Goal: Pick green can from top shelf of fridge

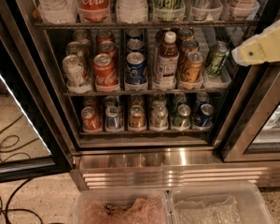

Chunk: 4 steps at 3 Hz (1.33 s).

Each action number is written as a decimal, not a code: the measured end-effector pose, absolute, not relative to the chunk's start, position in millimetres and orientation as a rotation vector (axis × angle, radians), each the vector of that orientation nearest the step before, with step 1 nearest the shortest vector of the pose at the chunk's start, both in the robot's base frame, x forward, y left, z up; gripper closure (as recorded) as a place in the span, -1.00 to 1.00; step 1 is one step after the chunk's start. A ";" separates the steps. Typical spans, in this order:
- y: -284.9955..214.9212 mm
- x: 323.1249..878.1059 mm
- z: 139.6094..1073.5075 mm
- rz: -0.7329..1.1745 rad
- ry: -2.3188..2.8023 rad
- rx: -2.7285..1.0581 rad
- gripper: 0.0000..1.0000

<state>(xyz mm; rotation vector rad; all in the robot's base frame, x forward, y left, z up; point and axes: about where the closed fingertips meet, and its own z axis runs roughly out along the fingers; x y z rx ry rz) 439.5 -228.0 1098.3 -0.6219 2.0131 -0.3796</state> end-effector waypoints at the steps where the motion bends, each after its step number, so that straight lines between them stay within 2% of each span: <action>1: -231.8 446.6 1113.5 -0.383 2.010 -0.711 -1.00; 2: -264.1 488.4 1099.1 -0.344 2.082 -0.879 -1.00; 4: -280.7 497.4 1094.7 -0.355 2.108 -0.958 -1.00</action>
Offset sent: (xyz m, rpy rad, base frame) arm 0.1085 -0.0997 0.0770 -0.1938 0.2206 0.3095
